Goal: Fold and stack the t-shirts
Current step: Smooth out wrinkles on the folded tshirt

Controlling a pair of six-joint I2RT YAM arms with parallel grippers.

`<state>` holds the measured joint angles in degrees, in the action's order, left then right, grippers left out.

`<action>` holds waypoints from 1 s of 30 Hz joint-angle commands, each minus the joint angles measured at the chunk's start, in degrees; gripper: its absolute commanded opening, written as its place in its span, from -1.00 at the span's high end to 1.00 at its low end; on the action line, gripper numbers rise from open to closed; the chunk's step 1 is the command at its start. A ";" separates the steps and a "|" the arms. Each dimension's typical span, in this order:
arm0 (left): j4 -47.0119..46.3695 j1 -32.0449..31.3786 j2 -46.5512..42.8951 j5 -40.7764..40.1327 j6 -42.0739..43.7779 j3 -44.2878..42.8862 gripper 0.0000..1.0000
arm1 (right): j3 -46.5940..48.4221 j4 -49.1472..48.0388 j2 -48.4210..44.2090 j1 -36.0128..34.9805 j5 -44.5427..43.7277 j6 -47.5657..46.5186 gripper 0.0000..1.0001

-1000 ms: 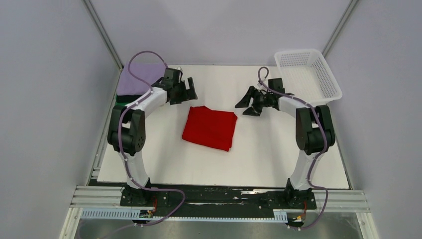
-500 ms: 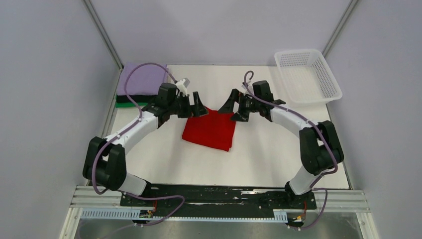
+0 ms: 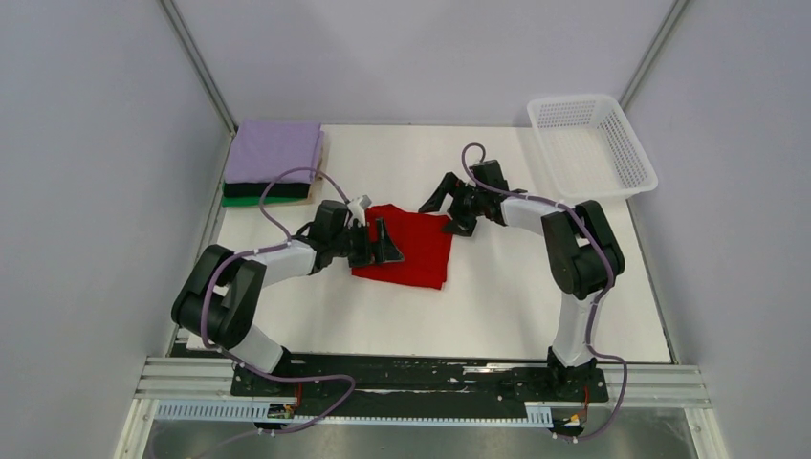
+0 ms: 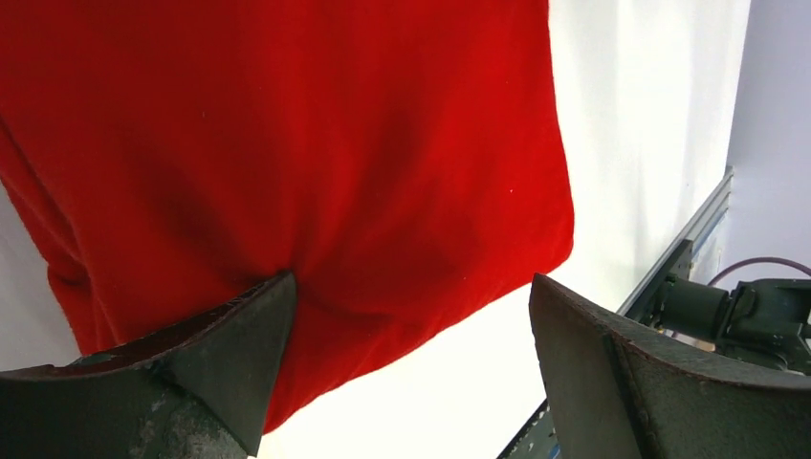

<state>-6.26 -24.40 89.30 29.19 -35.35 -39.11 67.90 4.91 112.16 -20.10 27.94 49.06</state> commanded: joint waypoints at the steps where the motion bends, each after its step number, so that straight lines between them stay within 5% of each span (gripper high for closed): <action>1: 0.30 -2.59 1.61 -0.64 -0.73 4.19 -1.00 | -0.63 0.61 2.17 0.62 -7.03 -0.22 -1.00; 9: 11.79 -11.80 -13.74 -6.65 -3.81 5.09 -1.00 | -4.47 1.43 -8.34 1.76 -11.38 -4.70 -1.00; 15: 18.56 -11.94 -21.48 -16.12 -1.00 -2.61 -1.00 | -7.00 2.04 -18.90 1.73 -4.16 -8.57 -1.00; 18: 19.69 -10.49 -18.85 -20.32 1.09 -5.70 -1.00 | -10.36 1.63 -22.55 1.71 3.45 -8.43 -1.00; 23: 13.15 -2.48 -10.10 -13.49 1.27 -8.93 -1.00 | -18.66 -2.91 -26.04 1.13 18.31 -4.80 -1.00; 30: 7.10 0.59 4.53 -9.86 -0.62 -13.45 -1.00 | -25.57 -4.18 -27.25 0.06 22.04 -3.34 -1.00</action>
<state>5.39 -24.14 89.30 16.75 -35.73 -49.63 44.73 3.95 86.70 -19.38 44.62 44.51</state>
